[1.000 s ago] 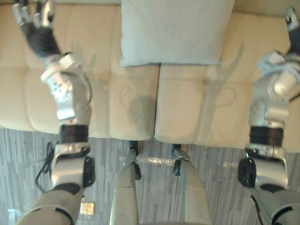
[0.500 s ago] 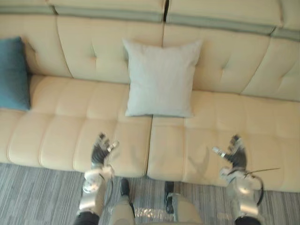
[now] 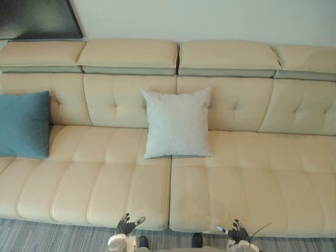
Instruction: Pick up cushions and gather them together orderly.
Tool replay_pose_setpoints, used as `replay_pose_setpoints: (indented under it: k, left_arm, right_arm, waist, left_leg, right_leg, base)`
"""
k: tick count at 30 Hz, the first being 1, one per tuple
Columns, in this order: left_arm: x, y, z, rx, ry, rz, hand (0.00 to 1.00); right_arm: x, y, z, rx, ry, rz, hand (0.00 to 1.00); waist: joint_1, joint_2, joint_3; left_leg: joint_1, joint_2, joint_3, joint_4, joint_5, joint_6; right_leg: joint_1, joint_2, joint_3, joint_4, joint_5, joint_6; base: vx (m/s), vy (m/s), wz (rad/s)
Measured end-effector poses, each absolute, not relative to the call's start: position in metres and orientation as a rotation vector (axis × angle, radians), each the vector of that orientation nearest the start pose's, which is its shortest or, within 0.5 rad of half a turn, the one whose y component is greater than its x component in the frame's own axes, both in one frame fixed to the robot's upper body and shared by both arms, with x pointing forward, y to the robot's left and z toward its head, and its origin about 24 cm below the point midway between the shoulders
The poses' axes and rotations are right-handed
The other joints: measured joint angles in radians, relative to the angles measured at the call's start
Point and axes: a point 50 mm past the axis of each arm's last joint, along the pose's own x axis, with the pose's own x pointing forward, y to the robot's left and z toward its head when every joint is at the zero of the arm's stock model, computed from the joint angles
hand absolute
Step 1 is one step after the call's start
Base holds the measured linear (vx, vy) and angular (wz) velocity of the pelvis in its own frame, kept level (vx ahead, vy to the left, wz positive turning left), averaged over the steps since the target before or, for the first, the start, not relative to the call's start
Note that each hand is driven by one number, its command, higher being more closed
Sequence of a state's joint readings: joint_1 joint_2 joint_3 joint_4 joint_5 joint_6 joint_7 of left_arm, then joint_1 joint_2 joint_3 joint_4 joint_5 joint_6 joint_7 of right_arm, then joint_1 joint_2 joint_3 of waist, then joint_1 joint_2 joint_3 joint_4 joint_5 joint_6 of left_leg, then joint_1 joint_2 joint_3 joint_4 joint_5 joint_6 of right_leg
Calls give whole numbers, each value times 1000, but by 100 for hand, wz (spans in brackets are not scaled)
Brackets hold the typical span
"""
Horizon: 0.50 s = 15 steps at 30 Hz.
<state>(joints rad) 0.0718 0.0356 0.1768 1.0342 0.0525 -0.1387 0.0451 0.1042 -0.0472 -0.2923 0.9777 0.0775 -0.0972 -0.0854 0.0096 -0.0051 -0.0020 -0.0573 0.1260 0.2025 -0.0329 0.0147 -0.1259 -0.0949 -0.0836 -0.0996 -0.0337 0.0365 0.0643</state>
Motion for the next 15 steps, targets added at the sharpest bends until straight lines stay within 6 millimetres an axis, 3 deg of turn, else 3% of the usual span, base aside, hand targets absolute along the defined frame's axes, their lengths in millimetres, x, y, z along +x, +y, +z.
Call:
replay_pose_setpoints:
  k: [4,10,15]
  left_arm:
    - [110,194,-154,30,968,212,0]
    - [125,181,-151,15,928,190,0]
    - [137,179,-147,43,900,156,0]
  right_arm:
    - [107,-214,-152,112,963,-437,0]
    - [138,-212,-142,94,890,-395,0]
    - [142,-211,-141,103,880,-399,0]
  waist:
    - [-1,-2,10]
    - [1,17,60]
    - [1,-2,69]
  left_leg:
    - [5,-6,-5,5,-2,3]
    - [-104,13,-20,248,-158,3]
    - [-87,-3,52,221,-154,13]
  right_leg:
    - [11,-5,2,-12,7,2]
    - [-44,-4,55,46,-19,18]
    - [-89,-10,141,43,17,28]
  base:
    - [21,1,0]
    - [-32,33,-23]
    - [46,52,-51]
